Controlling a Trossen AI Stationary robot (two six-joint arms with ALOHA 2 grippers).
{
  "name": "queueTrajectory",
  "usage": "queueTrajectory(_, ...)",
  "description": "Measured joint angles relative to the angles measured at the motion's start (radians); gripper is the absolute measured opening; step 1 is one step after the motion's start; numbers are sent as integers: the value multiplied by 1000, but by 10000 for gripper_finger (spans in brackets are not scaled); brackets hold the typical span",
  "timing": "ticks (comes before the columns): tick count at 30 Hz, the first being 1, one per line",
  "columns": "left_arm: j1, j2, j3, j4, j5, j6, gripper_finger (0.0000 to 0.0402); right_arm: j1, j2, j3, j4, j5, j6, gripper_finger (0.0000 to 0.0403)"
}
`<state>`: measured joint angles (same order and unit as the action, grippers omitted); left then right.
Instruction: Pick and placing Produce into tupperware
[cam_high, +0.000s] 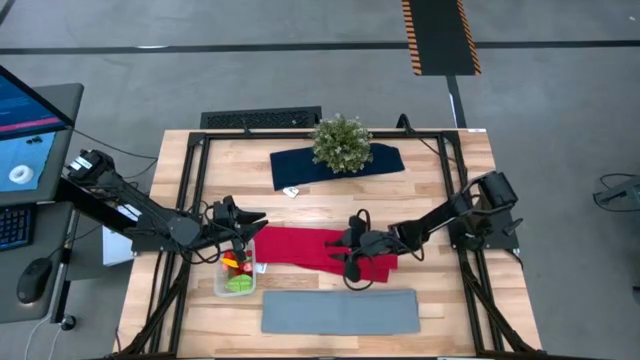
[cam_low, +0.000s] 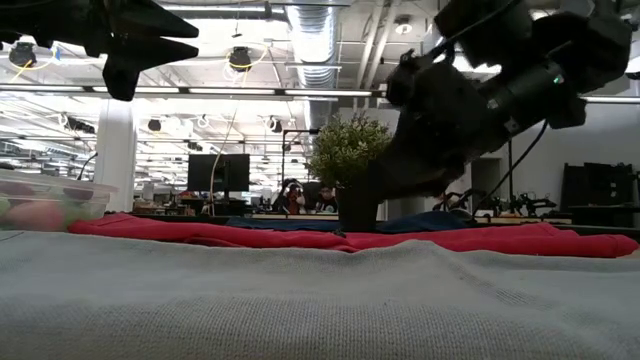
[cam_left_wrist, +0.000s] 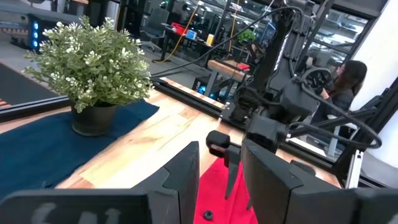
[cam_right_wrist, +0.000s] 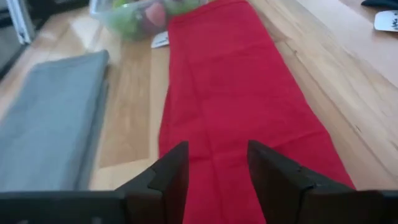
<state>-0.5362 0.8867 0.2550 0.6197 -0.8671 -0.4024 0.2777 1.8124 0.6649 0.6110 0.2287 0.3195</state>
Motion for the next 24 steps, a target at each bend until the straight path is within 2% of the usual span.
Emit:
queueTrajectory(13,0,0,0,0,8,-1,110,-14,58,4,5,12,-125,130)
queueTrajectory(24,0,0,0,0,7,-1,110,-35,58,6,13,34,-145,130)
